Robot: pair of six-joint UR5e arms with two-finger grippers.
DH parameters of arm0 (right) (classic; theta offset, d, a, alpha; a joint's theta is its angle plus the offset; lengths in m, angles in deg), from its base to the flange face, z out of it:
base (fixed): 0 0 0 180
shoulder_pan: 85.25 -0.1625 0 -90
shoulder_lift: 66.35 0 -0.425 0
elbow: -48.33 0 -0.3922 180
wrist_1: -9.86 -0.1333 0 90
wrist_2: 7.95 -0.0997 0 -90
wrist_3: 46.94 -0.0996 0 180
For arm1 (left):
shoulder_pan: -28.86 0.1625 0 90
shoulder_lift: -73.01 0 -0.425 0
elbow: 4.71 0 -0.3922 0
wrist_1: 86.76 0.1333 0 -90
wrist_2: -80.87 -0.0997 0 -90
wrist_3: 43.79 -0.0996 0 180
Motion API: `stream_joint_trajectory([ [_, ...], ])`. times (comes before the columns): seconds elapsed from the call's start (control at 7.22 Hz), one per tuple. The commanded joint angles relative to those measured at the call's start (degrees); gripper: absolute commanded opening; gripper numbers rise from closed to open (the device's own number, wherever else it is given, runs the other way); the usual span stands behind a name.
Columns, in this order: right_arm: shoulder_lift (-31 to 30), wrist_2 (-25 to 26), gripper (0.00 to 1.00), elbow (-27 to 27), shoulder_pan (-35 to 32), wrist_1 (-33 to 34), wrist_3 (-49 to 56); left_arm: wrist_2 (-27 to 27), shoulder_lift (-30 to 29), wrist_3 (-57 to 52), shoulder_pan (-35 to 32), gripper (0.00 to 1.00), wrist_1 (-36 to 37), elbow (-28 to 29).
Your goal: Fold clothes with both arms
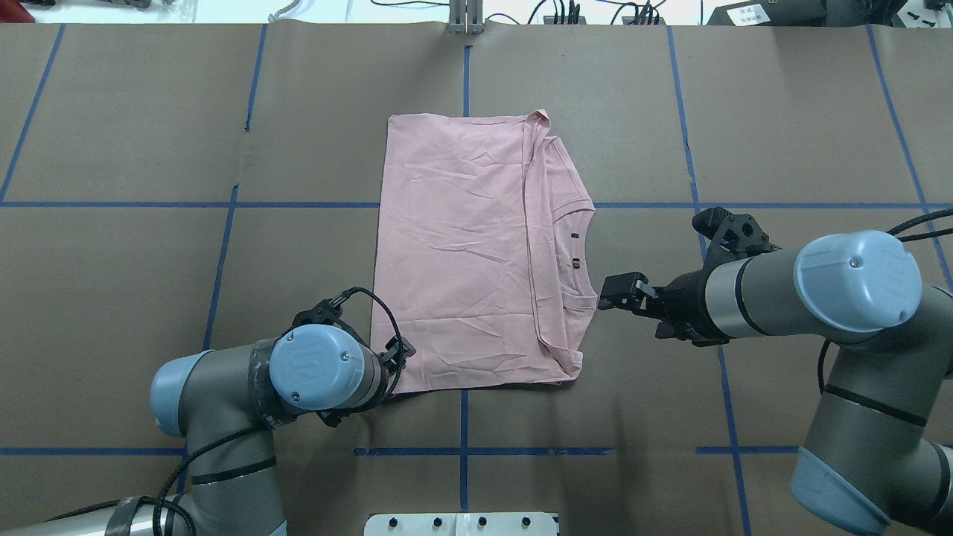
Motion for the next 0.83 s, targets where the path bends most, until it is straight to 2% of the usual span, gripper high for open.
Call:
stream_joint_trajectory([
  [0.0,0.0,0.1,1.00,-0.1,-0.1,0.0,0.0,0.1,-0.1,0.0,0.3,0.91,0.0,-0.1],
  [0.14,-0.3,0.1,1.00,-0.3,-0.2,0.0,0.1,0.0,-0.2,0.0,0.3,0.81,0.0,-0.3],
  [0.55,-0.2,-0.1,1.00,-0.4,-0.4,0.0,0.1,0.0,-0.2,0.0,0.3,0.34,-0.1,-0.3],
  [0.69,-0.2,-0.1,1.00,-0.3,-0.4,0.0,0.1,-0.1,-0.3,0.1,0.3,0.23,-0.1,-0.5],
])
